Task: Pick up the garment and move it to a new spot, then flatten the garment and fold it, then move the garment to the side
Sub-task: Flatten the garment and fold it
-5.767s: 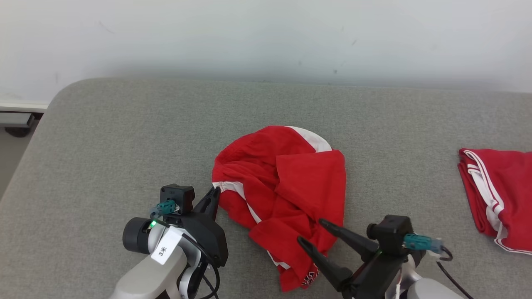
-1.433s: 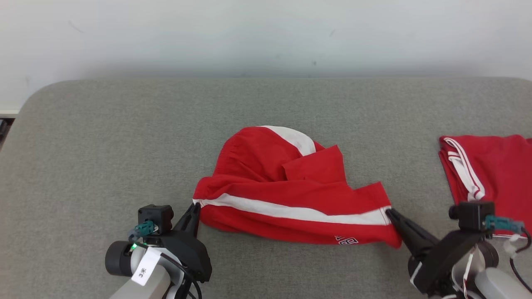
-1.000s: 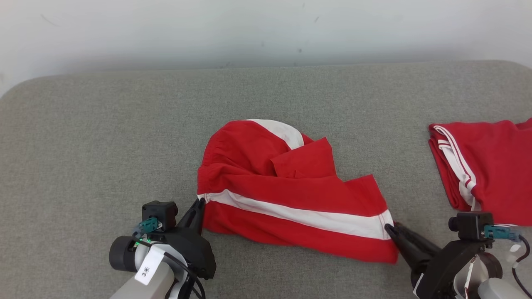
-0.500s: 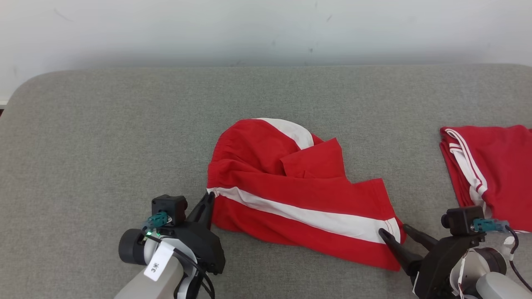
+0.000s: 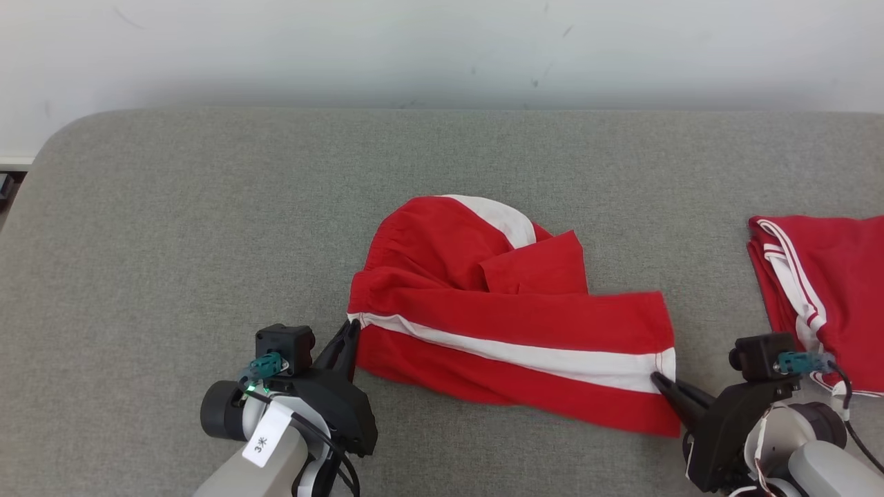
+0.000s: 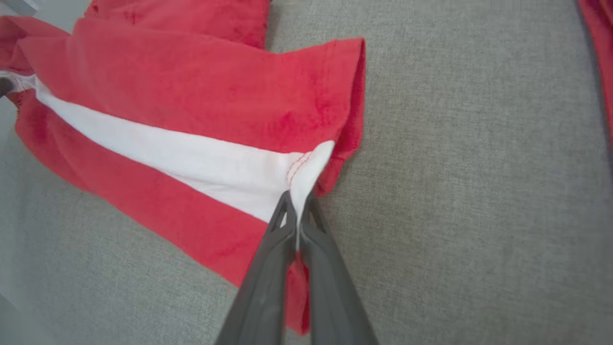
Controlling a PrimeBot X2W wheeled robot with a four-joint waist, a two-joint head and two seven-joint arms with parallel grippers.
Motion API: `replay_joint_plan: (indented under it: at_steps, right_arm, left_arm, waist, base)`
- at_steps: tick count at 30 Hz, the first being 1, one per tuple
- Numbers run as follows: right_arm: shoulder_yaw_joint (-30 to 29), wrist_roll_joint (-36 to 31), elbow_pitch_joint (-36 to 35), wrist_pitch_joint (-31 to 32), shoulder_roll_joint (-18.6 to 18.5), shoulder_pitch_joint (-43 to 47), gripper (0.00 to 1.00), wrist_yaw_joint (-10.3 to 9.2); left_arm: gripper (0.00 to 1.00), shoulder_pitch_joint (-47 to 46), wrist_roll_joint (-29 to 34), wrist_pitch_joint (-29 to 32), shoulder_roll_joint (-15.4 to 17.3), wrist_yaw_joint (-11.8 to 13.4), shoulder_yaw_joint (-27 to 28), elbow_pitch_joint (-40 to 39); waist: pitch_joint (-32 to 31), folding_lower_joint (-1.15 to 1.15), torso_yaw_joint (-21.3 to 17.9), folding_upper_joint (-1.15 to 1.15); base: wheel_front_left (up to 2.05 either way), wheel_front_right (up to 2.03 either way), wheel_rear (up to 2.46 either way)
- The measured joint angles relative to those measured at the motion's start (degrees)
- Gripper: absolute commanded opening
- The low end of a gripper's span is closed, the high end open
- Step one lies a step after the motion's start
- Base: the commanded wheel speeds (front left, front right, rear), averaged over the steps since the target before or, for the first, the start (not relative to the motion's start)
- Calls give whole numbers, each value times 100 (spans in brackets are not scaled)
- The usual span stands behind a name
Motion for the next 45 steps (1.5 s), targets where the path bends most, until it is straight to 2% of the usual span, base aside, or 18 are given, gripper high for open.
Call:
replay_joint_plan:
  at_steps: [10, 12, 13, 21, 29, 31, 32, 36, 38, 45]
  right_arm:
    - [-252, 0, -43, -307, -78, -10, 0, -48]
    - [-250, 0, -36, -347, -78, -5, 0, -46]
    - [-248, 1, -27, -349, -78, -1, 0, -45]
    - [-238, 2, 49, -452, -62, 49, 0, -13]
    - [-141, 1, 83, -449, 20, 33, 0, 36]
    - [-113, 0, 97, -448, 40, 27, 0, 53]
    - [-104, -1, 100, -448, 41, 27, 0, 53]
    - [-96, -4, 142, -448, 35, 25, 0, 56]
    - [-89, -34, 156, -449, 40, 20, 0, 81]
    - [-112, -56, 181, -506, 35, 21, 0, 88]
  left_arm:
    - [0, 32, -5, 0, 64, -4, 54, 37]
    - [48, 52, -10, 30, 64, -40, -1, 52]
    - [100, 76, -10, 32, 62, -56, -14, 51]
    - [100, 152, 75, 26, 219, -44, -83, -109]
    - [100, 156, 189, 35, 216, -44, -176, -252]
    - [69, 162, 219, 124, 211, -44, -226, -253]
    - [64, 167, 219, 130, 204, -44, -233, -250]
    - [34, 165, 224, 231, 189, -44, -279, -224]
    - [2, 162, 223, 238, 185, -44, -276, -218]
    - [0, 152, 223, 253, 196, -30, -194, -211]
  waist:
    - [-29, 0, -70, 0]
    - [-38, 0, -72, 0]
    - [-46, 0, -71, 0]
    - [-149, 0, -11, 0]
    - [-220, 0, -11, 0]
    - [-227, 0, -42, 0]
    - [-229, 0, -61, 0]
    - [-224, 0, -126, 0]
    - [-219, 0, -157, 0]
    - [-200, 0, -187, 0]
  base:
    - [0, 0, 0]
    - [0, 0, 0]
    - [0, 0, 0]
    - [0, 0, 0]
    - [0, 0, 0]
    - [0, 0, 0]
    - [0, 0, 0]
    - [0, 0, 0]
    - [0, 0, 0]
    - [0, 0, 0]
